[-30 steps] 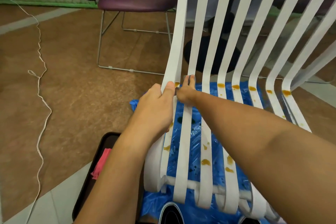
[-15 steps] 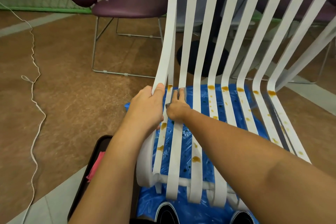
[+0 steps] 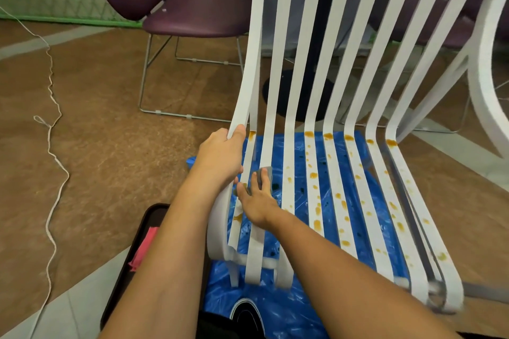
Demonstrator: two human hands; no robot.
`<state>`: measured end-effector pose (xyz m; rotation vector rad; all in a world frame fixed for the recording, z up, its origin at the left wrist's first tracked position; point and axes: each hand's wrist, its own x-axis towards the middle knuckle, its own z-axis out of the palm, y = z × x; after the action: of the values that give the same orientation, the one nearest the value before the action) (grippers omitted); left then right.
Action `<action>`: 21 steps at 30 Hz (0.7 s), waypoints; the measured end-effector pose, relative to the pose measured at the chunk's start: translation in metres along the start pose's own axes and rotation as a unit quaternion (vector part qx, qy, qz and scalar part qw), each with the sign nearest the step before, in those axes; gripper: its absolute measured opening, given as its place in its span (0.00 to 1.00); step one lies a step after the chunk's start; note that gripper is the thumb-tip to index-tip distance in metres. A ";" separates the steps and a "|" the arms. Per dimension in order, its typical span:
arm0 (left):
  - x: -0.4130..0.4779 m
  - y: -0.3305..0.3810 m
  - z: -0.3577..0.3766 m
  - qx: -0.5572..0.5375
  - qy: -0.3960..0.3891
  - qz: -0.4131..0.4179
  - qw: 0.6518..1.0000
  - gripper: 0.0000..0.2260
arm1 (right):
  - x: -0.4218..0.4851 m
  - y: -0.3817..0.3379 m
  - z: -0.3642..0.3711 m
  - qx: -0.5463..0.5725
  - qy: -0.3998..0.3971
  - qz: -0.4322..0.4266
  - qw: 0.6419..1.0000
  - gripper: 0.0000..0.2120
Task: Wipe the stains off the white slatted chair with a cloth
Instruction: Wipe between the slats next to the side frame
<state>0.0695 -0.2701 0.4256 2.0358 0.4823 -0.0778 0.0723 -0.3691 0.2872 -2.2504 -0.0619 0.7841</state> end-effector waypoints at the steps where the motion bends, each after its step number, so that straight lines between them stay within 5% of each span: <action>1: -0.001 0.000 0.000 -0.003 -0.002 0.000 1.000 0.19 | -0.008 -0.002 -0.001 0.012 -0.006 0.003 1.000 0.32; 7: -0.005 0.001 -0.002 -0.016 -0.009 0.005 1.000 0.15 | -0.009 -0.010 -0.005 -0.011 -0.003 0.024 1.000 0.28; 21: 0.004 -0.004 0.001 -0.004 -0.011 0.002 1.000 0.17 | 0.100 -0.014 -0.050 -0.158 -0.019 0.059 0.985 0.44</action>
<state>0.0717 -0.2679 0.4214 2.0259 0.4640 -0.0944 0.1835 -0.3640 0.2714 -2.5566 -0.0755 0.9365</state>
